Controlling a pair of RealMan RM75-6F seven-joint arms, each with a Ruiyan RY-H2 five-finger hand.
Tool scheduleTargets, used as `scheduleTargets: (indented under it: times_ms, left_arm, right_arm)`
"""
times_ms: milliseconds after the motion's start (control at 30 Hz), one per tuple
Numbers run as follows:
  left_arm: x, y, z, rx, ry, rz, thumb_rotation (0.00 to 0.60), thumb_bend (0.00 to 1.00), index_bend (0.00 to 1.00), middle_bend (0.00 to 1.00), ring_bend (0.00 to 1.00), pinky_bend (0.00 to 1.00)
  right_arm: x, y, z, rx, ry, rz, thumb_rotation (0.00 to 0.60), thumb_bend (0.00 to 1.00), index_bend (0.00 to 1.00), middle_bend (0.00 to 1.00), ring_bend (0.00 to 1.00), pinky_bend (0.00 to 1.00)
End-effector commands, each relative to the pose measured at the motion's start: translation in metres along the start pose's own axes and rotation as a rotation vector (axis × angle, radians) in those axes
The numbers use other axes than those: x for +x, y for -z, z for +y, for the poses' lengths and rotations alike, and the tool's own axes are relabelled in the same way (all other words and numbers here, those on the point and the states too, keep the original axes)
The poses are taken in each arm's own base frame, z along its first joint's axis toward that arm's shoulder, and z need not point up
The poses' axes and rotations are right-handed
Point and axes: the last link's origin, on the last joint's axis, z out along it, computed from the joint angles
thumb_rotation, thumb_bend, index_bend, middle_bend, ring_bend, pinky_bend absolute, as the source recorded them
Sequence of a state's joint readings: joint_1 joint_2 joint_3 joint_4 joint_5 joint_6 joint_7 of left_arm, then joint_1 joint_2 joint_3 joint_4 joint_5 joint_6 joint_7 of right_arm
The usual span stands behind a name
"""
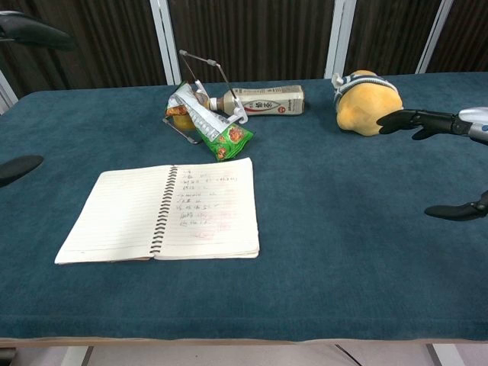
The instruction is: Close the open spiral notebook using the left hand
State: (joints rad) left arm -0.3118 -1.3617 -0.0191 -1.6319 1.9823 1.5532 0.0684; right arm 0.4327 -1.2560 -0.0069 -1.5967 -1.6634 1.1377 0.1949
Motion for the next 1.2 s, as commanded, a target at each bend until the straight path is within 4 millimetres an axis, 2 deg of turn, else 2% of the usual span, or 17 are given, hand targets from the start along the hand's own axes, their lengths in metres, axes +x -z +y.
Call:
scheduleTargets:
  times_ms: [33,267,500,633,800,1000,1200]
  left_arm:
    - [-0.001,-0.001,0.0,0.0,-0.001,-0.002,0.6,0.3,0.2,0.18,0.14,0.1]
    - [-0.005,0.006,-0.011,0.066,-0.046,-0.034,0.6,0.3,0.22,0.18,0.14,0.1]
    - [-0.017,0.033,-0.034,0.25,-0.15,-0.206,0.6,0.3,0.25,0.18,0.15,0.1]
    - [-0.031,0.045,-0.046,0.36,-0.184,-0.34,0.6,0.3,0.25,0.19,0.16,0.1]
    - [-0.059,0.04,-0.045,0.393,-0.18,-0.431,0.6,0.3,0.25,0.2,0.16,0.11]
    - [-0.092,0.025,-0.043,0.389,-0.194,-0.493,0.6,0.3,0.25,0.21,0.17,0.1]
    - [-0.111,0.011,-0.047,0.419,-0.181,-0.498,0.6,0.31,0.24,0.2,0.17,0.1]
  right_arm:
    - [0.001,-0.002,-0.001,0.004,0.002,0.004,0.6,0.16,0.06,0.07,0.02,0.11]
    - [0.01,0.008,0.004,-0.021,0.007,0.042,0.6,0.16,0.06,0.07,0.02,0.11]
    - [0.036,0.043,0.029,-0.122,0.006,0.133,0.6,0.16,0.06,0.07,0.02,0.11]
    - [0.049,0.059,0.038,-0.163,0.014,0.183,0.6,0.16,0.06,0.07,0.02,0.11]
    - [0.054,0.063,0.038,-0.163,0.019,0.206,0.6,0.16,0.06,0.07,0.02,0.11]
    - [0.048,0.056,0.036,-0.148,0.02,0.2,0.6,0.16,0.06,0.07,0.02,0.11]
    - [0.048,0.054,0.035,-0.143,0.018,0.202,0.6,0.16,0.06,0.07,0.02,0.11]
